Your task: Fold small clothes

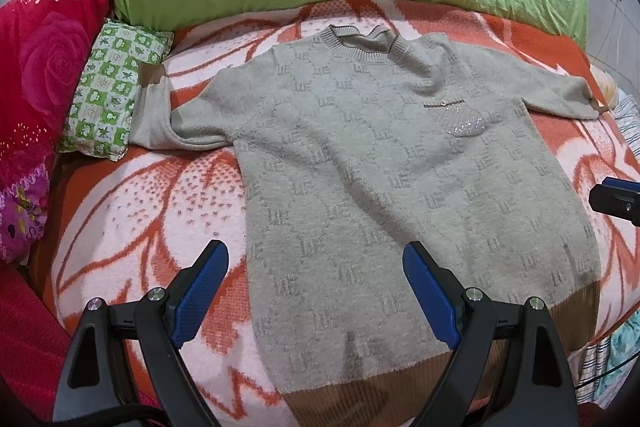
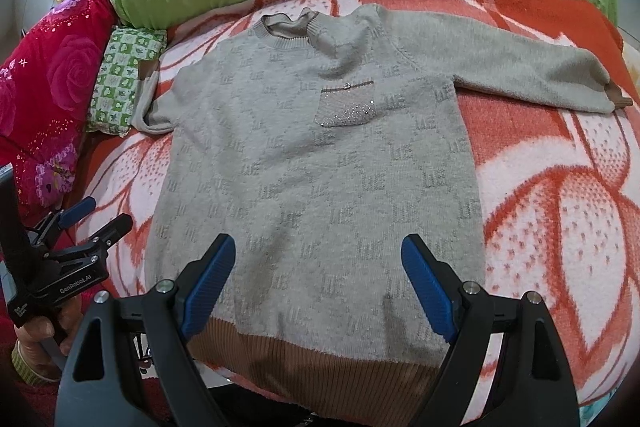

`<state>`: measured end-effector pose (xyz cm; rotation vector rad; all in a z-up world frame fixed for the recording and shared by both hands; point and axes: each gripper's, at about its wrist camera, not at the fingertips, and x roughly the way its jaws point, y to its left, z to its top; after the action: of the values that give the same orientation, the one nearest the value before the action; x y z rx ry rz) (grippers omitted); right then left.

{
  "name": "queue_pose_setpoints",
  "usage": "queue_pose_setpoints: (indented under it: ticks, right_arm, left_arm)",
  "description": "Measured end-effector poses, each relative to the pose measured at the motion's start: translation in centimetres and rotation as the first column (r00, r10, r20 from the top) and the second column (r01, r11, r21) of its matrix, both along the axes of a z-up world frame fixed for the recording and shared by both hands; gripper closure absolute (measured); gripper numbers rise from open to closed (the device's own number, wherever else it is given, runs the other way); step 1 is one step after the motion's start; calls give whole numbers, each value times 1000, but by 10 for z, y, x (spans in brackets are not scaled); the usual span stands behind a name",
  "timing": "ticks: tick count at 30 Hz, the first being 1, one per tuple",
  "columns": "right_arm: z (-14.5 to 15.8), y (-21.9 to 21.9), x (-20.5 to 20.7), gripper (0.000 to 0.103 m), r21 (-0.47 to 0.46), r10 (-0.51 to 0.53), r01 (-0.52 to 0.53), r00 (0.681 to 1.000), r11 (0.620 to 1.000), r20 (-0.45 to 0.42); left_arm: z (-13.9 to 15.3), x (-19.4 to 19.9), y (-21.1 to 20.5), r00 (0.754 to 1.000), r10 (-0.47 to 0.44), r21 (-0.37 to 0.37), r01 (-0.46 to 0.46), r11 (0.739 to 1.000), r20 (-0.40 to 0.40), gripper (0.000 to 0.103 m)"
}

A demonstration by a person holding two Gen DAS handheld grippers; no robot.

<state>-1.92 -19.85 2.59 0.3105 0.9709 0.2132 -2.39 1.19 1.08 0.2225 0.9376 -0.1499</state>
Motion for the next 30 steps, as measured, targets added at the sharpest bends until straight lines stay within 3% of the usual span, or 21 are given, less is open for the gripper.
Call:
queue_pose_setpoints:
  ticks: [30]
  right_arm:
    - [-9,0,13,18,26,-17,18,999,1000,-43]
  left_arm:
    - [-12,18,-4,998,-6,-12,5,1000,-65,13]
